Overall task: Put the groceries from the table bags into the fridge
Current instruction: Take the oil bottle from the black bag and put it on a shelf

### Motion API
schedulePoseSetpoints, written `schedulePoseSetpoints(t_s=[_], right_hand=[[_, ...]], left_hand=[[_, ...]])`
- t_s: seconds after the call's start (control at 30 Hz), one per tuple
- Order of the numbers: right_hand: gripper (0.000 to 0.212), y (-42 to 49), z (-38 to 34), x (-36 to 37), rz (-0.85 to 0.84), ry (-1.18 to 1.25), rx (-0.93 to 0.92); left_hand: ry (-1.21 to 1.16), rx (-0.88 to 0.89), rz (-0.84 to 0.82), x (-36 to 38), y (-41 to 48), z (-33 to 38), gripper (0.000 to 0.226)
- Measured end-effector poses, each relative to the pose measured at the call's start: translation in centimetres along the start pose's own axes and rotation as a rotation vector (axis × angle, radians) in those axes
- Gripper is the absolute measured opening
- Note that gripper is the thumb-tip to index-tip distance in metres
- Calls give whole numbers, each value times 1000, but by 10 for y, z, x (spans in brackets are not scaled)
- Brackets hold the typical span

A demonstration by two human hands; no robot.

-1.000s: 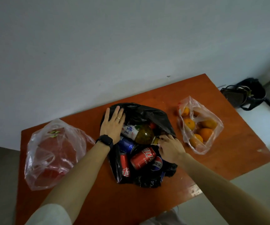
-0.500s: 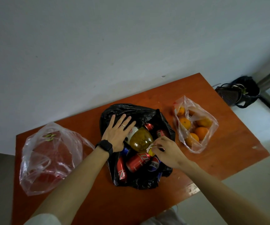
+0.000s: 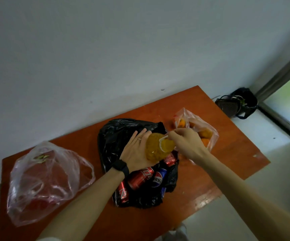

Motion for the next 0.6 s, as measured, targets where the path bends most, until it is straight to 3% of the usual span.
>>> schedulePoseSetpoints(t_s=[0.13,0.23,0.3,0.4,0.47,0.6], right_hand=[[66,2,-3,-13,-7,79,53],[47,2,-14,-26,-20,56,12],[35,5,-17,-41,-21,92,6],[32,2,-13,-66,33,376,22],[37,-6,0,-75,84,447,20],[70,-32,42,-69,105,396,-2]], left_hand=[[-118,-51,-48,-5,13,9,120],[-204,-132,-81,-20,19,18,115],[-248,-149,-37,-32,24,28,110],[-396,-198,101,-51,30,39,105],[-535,-251,221,-64,37,47,105],[-760,-273,383,-90,54,69,100]])
Point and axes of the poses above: each hand's wrist, its own y-axis towards the middle knuckle, its own x-axis out of the palm, z = x × y, the point moved 4 cm from there along y, towards the middle knuckle, and after that the axes turned 5 degrees about -y, right-handed, at the moved point
